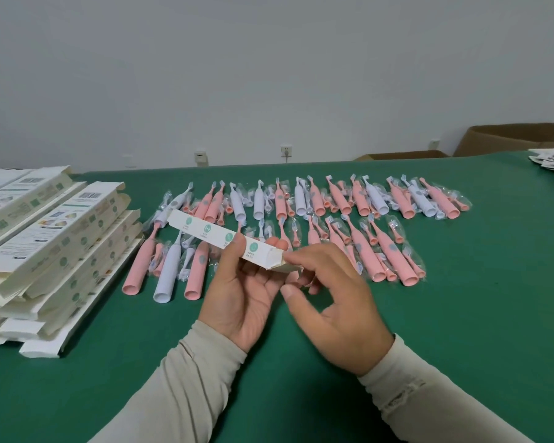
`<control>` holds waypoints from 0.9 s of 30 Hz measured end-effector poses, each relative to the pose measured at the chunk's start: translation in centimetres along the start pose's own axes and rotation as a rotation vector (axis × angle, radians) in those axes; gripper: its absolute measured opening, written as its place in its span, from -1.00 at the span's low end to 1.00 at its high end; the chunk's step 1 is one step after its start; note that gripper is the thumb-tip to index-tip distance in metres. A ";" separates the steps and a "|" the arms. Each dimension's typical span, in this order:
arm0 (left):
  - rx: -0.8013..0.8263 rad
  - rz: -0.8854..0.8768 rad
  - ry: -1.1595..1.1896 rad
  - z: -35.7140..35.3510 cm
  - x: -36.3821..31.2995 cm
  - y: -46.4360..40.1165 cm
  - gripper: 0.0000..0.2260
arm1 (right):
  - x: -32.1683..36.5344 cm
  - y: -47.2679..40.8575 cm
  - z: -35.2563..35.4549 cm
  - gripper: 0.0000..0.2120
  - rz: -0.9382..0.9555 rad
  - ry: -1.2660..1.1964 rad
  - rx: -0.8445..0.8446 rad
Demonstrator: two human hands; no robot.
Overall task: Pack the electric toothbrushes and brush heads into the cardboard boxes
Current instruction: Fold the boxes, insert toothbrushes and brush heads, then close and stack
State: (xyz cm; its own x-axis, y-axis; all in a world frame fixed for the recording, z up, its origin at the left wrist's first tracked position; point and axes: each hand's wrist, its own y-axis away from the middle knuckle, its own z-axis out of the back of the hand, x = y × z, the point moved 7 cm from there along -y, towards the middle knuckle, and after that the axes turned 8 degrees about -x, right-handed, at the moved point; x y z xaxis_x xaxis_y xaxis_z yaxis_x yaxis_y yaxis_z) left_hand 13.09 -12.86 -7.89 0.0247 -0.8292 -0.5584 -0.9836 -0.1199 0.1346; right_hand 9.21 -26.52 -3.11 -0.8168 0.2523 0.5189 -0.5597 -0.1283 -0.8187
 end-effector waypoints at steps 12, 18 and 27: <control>0.061 0.004 -0.078 -0.9 0.9 0.5 -0.68 | -0.8 -0.2 1.0 -0.70 -0.015 0.106 -0.049; 0.040 0.018 -0.062 -0.9 0.9 0.7 -0.61 | -1.1 -0.1 1.1 -0.75 -0.007 0.078 -0.069; 0.059 0.059 -0.084 -1.2 1.1 1.1 -0.57 | -1.4 -0.3 1.5 -0.89 -0.091 0.017 -0.119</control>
State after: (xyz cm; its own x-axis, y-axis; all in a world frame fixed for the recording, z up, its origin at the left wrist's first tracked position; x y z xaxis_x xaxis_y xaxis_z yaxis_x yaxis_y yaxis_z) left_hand 12.25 -14.57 -7.40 -0.0461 -0.7847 -0.6182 -0.9918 -0.0381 0.1223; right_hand 10.34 -28.30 -3.25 -0.7605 0.2743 0.5885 -0.6096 0.0105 -0.7926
